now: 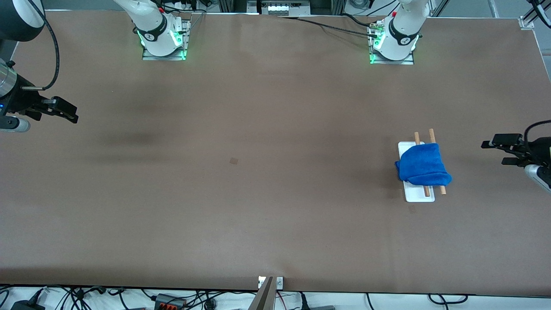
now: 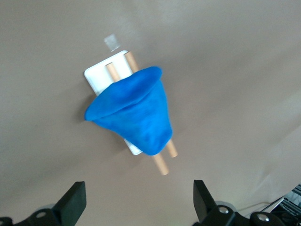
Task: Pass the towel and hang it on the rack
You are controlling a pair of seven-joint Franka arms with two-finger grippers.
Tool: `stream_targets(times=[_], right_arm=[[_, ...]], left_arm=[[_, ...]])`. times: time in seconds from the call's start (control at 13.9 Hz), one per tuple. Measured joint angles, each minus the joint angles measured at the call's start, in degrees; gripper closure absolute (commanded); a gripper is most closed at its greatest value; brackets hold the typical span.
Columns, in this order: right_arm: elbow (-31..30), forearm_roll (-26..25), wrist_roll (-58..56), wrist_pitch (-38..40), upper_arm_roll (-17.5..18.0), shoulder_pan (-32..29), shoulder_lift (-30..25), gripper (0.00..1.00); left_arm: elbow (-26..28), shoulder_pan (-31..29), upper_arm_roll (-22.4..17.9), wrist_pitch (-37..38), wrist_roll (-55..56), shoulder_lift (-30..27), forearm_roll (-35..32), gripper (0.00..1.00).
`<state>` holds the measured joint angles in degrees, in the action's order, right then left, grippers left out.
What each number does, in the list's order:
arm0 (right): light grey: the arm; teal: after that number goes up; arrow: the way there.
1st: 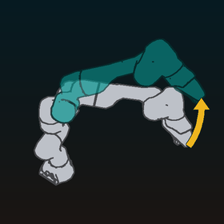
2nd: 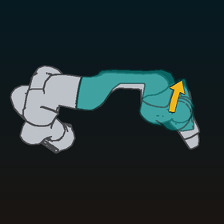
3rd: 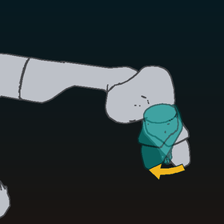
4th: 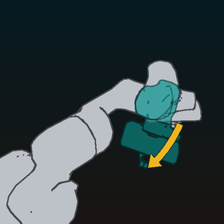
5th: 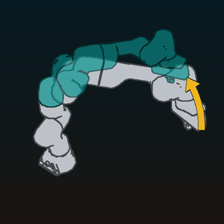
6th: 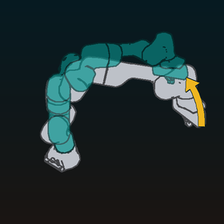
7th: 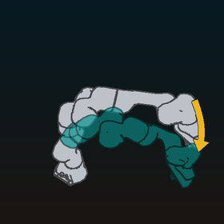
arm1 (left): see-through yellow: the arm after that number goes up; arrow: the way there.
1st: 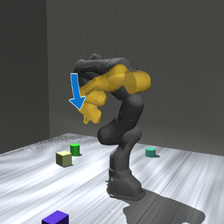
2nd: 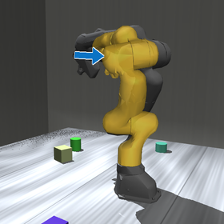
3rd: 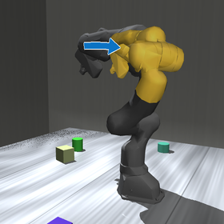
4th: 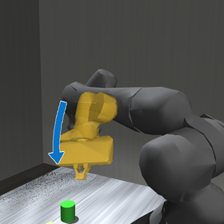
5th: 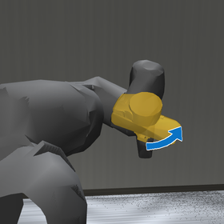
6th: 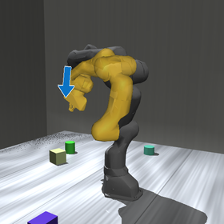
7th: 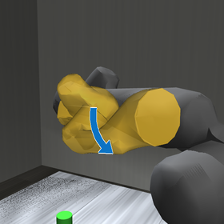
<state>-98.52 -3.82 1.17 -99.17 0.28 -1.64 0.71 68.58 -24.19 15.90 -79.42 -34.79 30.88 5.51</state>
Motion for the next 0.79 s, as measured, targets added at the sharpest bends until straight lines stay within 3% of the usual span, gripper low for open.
stream_targets(times=[0.79], right_arm=[[2.6, 0.0, -1.2, 1.8, -0.2, 0.0, 1.2, 0.00]], left_arm=[[0.1, 8.2, 0.0, 3.7, 18.9, -5.5, -3.6, 0.00]])
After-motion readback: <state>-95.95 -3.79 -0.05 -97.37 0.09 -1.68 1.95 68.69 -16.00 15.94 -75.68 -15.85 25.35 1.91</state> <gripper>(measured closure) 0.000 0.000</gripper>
